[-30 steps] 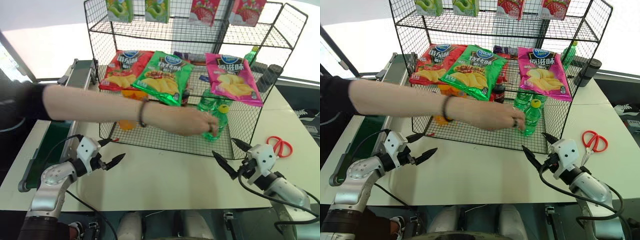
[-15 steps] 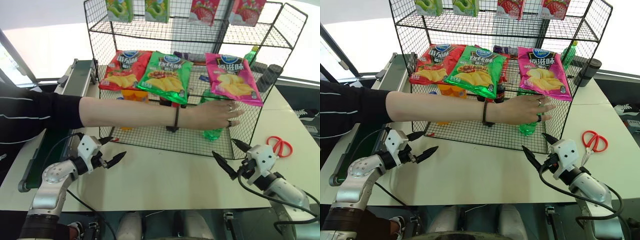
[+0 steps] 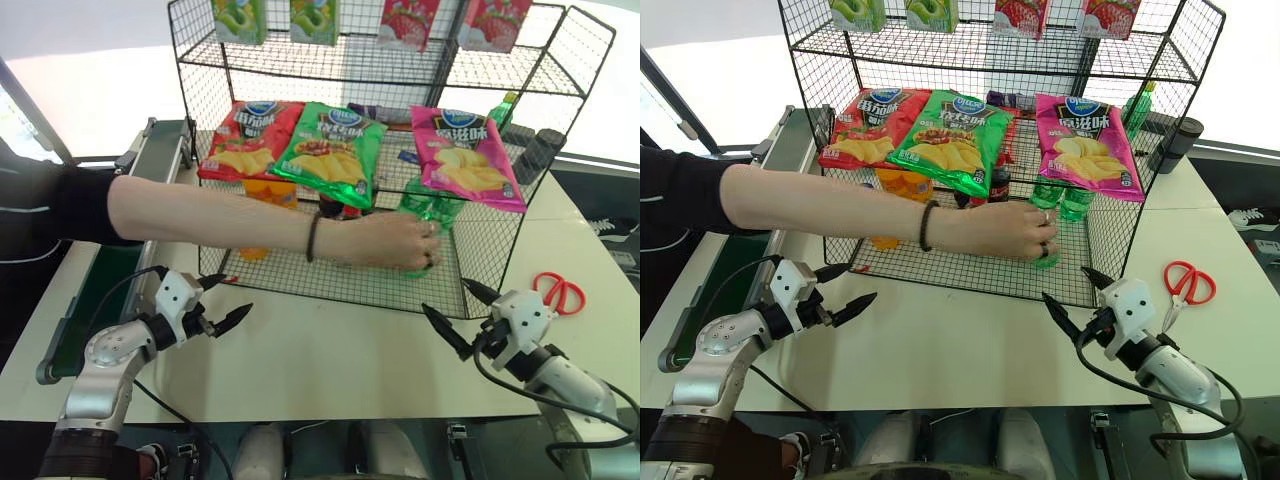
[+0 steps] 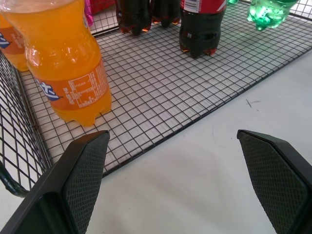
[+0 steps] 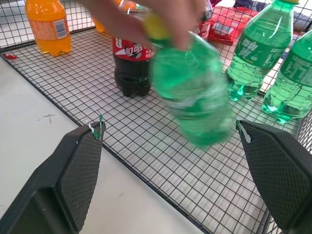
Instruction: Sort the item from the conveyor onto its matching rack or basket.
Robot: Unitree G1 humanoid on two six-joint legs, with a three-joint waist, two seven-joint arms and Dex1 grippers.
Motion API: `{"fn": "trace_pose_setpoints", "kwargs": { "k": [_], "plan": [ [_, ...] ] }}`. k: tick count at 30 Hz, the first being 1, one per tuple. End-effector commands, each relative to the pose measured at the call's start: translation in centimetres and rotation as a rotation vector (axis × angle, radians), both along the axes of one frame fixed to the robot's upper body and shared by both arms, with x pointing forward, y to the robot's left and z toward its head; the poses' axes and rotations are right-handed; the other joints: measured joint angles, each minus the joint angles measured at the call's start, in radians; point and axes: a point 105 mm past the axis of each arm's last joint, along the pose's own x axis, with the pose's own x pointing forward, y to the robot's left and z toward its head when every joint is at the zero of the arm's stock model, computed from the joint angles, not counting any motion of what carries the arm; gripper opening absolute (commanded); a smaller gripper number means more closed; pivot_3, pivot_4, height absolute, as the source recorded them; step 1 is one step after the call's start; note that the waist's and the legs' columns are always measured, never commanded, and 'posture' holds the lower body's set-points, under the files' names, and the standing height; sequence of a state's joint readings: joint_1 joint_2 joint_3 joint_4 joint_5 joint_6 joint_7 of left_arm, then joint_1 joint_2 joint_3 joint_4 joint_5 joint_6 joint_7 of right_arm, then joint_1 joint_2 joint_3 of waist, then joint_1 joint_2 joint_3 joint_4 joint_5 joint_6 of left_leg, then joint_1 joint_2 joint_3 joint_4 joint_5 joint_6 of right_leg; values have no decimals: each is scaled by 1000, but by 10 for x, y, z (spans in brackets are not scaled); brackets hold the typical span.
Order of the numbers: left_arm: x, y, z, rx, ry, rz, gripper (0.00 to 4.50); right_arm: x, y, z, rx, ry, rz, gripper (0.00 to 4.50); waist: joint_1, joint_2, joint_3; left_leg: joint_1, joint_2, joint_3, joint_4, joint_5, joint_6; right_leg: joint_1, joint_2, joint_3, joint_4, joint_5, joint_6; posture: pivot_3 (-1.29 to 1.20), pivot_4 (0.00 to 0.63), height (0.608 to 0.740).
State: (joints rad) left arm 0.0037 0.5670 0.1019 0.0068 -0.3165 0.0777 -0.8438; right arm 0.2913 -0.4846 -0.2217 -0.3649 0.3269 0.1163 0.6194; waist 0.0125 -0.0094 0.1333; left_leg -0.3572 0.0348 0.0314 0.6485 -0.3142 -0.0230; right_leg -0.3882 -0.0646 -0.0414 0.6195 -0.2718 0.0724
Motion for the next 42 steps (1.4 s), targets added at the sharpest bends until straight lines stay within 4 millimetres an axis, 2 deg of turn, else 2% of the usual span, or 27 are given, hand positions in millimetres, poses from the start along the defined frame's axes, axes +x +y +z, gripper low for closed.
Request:
{"fn": "trace_pose_setpoints", "kwargs": {
  "k": [1, 16, 22, 27, 30, 35, 38, 42],
  "plan": [
    [0, -2, 9, -5, -36, -9, 4500, 0, 1, 10, -6, -43, 2, 4472, 0, 0, 0, 0, 0, 0, 0, 0, 0, 0, 0, 0, 0, 0, 0, 0, 150, 740],
    [-1, -1, 8, -10, -39, 3, 4500, 2, -2, 8, -11, -39, 6, 4472, 0, 0, 0, 0, 0, 0, 0, 0, 0, 0, 0, 0, 0, 0, 0, 0, 150, 740],
    [1, -1, 26, -65, -64, 37, 4500, 3, -2, 7, -13, -39, 14, 4472, 0, 0, 0, 0, 0, 0, 0, 0, 0, 0, 0, 0, 0, 0, 0, 0, 150, 740],
    [3, 9, 55, -185, -96, 108, 4500, 7, 4, 10, -14, -43, 43, 4472, -1, 0, 0, 0, 1, 0, 0, 0, 0, 0, -1, 0, 0, 0, 0, 0, 150, 740],
    [5, 24, 73, -265, -131, 172, 4500, 10, 11, 12, -9, -48, 71, 4472, -2, 0, 0, 0, 1, 0, 0, 0, 0, 0, -1, 0, 0, 0, 0, 0, 150, 740],
    [6, 73, 95, -389, -207, 360, 4500, 14, 29, 15, 12, -53, 138, 4472, -2, 0, 0, 0, 1, 0, 0, 0, 0, 0, 0, 0, 0, 0, 0, 0, 150, 740],
    [8, 103, 99, -385, -263, 515, 4500, 15, 46, 18, 35, -61, 195, 4472, -1, 0, 0, 0, 1, 0, 0, 0, 0, 0, 1, 0, 0, 0, 0, 0, 150, 740],
    [13, 125, 90, -333, -287, 710, 4500, 15, 69, 23, 65, -71, 269, 4472, 1, -1, 0, 0, 0, 0, 0, 0, 0, 0, 1, 0, 0, 0, 1, 0, 150, 740]
  ]
}}
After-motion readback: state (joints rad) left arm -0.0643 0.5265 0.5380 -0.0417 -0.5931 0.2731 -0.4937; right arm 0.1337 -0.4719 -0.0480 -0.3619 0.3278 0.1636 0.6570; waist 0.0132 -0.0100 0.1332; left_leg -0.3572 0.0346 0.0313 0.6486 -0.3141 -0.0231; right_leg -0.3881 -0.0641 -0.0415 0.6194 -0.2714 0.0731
